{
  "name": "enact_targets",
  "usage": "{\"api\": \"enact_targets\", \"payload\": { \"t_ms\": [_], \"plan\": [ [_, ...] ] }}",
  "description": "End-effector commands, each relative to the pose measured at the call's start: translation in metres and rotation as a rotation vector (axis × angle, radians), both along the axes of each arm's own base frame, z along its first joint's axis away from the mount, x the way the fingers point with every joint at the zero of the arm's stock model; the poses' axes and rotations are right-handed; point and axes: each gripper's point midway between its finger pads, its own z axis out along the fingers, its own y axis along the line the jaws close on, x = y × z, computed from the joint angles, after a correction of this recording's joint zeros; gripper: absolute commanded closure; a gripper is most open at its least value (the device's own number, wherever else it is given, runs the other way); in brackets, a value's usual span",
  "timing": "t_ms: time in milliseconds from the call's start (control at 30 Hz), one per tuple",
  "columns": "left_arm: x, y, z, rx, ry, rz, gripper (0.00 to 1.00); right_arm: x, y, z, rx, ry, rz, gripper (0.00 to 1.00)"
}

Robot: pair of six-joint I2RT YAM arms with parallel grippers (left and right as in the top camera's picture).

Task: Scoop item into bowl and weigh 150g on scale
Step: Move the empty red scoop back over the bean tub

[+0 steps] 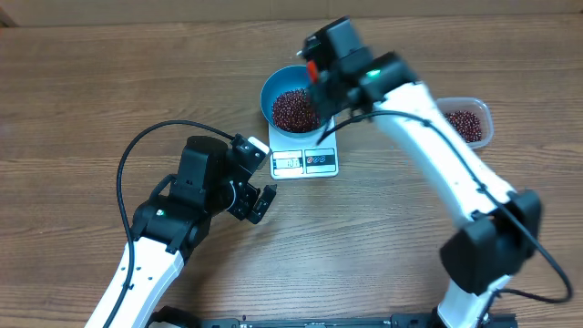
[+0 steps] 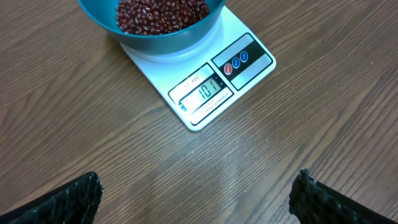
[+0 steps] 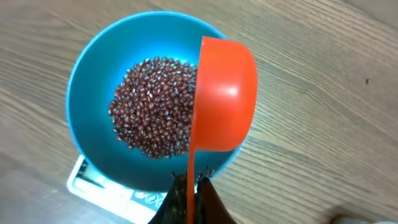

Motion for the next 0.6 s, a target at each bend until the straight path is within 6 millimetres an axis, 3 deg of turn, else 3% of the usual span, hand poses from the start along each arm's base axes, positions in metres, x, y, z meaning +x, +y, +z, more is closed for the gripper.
{"api": "enact_targets", "payload": {
  "t_ms": [0,200,367,567],
  "plan": [
    [-0.002,-0.002,-0.004,0.008,0.006,-0.026,0.00,-0.006,-0.016,0.060,0.196,-0.040,0.013,0.96],
    [-0.002,-0.002,-0.005,0.009,0.007,-0.026,0.00,-0.011,-0.101,0.071,0.207,0.007,-0.162,0.96],
    [-0.002,-0.002,-0.006,0.010,0.012,-0.027,0.00,-0.025,-0.171,0.059,0.186,0.104,-0.335,0.96],
    [-0.002,-0.002,-0.006,0.010,0.011,-0.027,0.01,-0.044,-0.231,0.040,0.174,0.198,-0.499,0.96]
  ]
}}
